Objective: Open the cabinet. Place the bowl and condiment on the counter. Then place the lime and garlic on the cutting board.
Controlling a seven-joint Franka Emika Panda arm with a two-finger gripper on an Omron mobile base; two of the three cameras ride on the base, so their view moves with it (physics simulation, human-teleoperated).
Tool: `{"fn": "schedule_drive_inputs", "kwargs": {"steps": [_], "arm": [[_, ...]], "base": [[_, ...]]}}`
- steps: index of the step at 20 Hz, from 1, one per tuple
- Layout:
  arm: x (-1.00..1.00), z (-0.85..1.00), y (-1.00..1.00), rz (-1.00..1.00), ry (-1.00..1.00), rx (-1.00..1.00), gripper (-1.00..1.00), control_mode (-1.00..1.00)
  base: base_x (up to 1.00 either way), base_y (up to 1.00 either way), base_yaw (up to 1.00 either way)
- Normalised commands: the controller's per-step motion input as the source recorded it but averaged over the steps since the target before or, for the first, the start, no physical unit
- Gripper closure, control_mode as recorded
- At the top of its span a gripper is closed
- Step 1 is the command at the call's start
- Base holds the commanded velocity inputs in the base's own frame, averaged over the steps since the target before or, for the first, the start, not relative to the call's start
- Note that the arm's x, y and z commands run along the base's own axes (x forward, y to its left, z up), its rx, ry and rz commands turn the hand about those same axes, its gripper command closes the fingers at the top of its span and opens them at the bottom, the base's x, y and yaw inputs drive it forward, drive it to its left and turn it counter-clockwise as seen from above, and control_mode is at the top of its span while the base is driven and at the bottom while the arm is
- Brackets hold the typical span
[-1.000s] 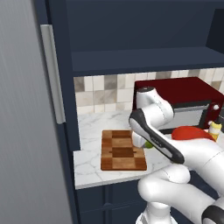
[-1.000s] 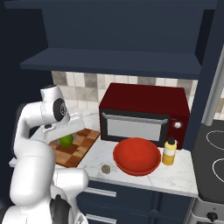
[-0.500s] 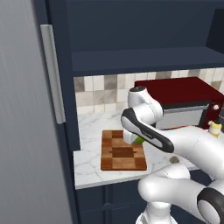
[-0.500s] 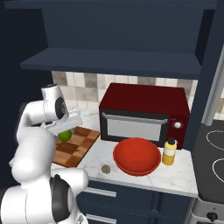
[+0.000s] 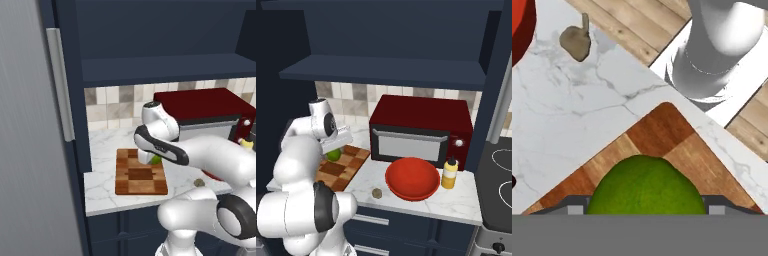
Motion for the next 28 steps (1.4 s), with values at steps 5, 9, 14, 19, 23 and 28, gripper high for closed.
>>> {"fn": "schedule_drive_inputs", "kwargs": {"steps": [5, 9, 14, 19, 23, 28], "arm": [[0.37, -0.31, 0.0, 0.06, 0.0, 0.0, 1.0, -1.0], [0.34, -0.19, 0.03, 0.06, 0.0, 0.0, 1.0, -1.0], [0.32, -0.18, 0.09, 0.05, 0.0, 0.0, 1.0, -1.0], [0.27, -0.26, 0.08, 0.04, 0.0, 0.0, 1.0, -1.0], [0.19, -0.29, 0.09, 0.04, 0.0, 0.0, 1.0, -1.0], [0.22, -0.23, 0.05, 0.04, 0.0, 0.0, 1.0, -1.0]], "base": [[0.0, 0.0, 0.0], [0.0, 0.0, 0.0], [0.0, 0.0, 0.0], [0.0, 0.0, 0.0], [0.0, 0.0, 0.0], [0.0, 0.0, 0.0]]}}
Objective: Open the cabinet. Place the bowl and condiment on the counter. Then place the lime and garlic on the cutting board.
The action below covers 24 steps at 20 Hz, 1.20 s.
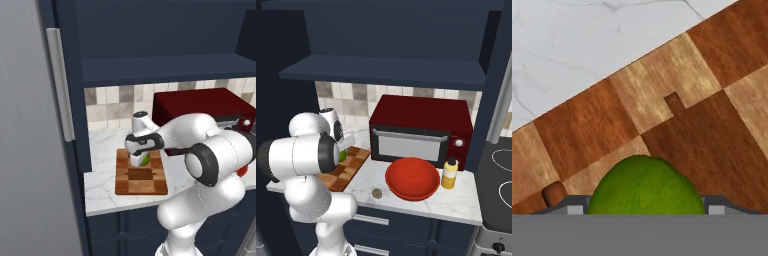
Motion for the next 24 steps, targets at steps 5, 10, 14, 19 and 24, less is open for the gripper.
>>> {"fn": "schedule_drive_inputs", "kwargs": {"steps": [5, 10, 14, 19, 24], "arm": [[0.2, -0.22, 0.02, 0.05, 0.0, 0.0, 1.0, -1.0], [0.12, -0.21, 0.0, 0.05, 0.0, 0.0, 1.0, -1.0], [0.09, -0.19, 0.01, 0.04, 0.0, 0.0, -1.0, -1.0], [0.0, -0.03, 0.0, 0.03, 0.0, 0.0, -1.0, -1.0], [-0.03, 0.0, 0.0, 0.03, 0.0, 0.0, -1.0, -1.0]], "base": [[0.0, 0.0, 0.0], [0.0, 0.0, 0.0], [0.0, 0.0, 0.0], [0.0, 0.0, 0.0], [0.0, 0.0, 0.0]]}}
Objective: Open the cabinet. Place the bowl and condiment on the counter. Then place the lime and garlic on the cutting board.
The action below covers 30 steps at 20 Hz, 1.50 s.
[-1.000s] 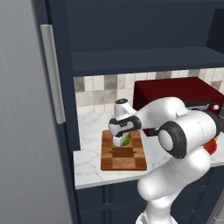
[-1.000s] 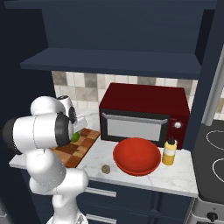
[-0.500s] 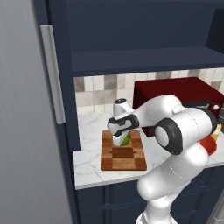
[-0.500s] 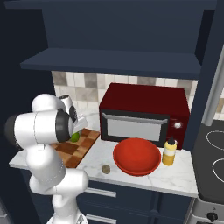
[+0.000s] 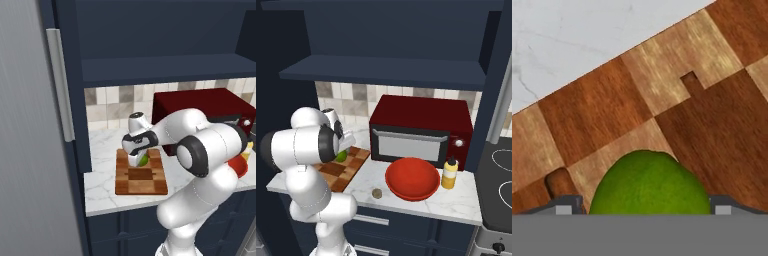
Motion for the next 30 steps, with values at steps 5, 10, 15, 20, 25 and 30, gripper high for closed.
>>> {"fn": "schedule_drive_inputs", "kwargs": {"steps": [5, 10, 15, 20, 25, 30], "arm": [[-0.06, 0.24, 0.0, 0.03, -0.05, 0.07, -1.0, -1.0], [-0.09, 0.5, 0.0, 0.01, -0.08, 0.12, -1.0, -1.0], [-0.29, 0.53, -0.04, 0.0, -0.09, 0.11, -1.0, -1.0], [-0.59, 0.5, -0.19, -0.07, -0.1, 0.13, -1.0, -1.0], [-0.58, 0.36, -0.02, -0.19, -0.12, 0.05, -1.0, -1.0], [-0.53, 0.28, 0.0, -0.26, -0.16, 0.0, -1.0, -1.0]], "base": [[0.0, 0.0, 0.0], [0.0, 0.0, 0.0], [0.0, 0.0, 0.0], [0.0, 0.0, 0.0], [0.0, 0.0, 0.0], [0.0, 0.0, 0.0]]}}
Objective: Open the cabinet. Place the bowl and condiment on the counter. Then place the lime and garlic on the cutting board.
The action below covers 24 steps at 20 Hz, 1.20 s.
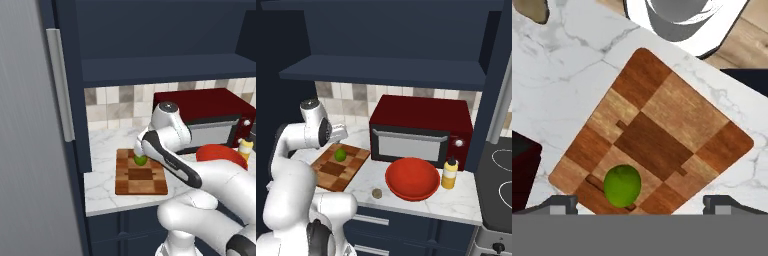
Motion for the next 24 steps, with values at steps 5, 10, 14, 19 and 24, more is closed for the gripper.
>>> {"fn": "schedule_drive_inputs", "kwargs": {"steps": [5, 10, 14, 19, 24], "arm": [[-0.37, 0.22, -0.04, -0.3, -0.11, 0.0, -1.0, -1.0], [-0.24, 0.29, -0.37, -0.19, -0.03, 0.07, -1.0, -1.0], [-0.21, 0.19, -0.52, -0.19, 0.0, 0.1, -1.0, -1.0], [-0.23, 0.2, -0.51, -0.23, 0.02, 0.14, -1.0, -1.0], [-0.25, 0.01, -0.29, -0.26, 0.06, 0.08, -1.0, -1.0]], "base": [[0.0, 0.0, 0.0], [0.0, 0.0, 0.0], [0.0, 0.0, 0.0], [0.0, 0.0, 0.0], [0.0, 0.0, 0.0]]}}
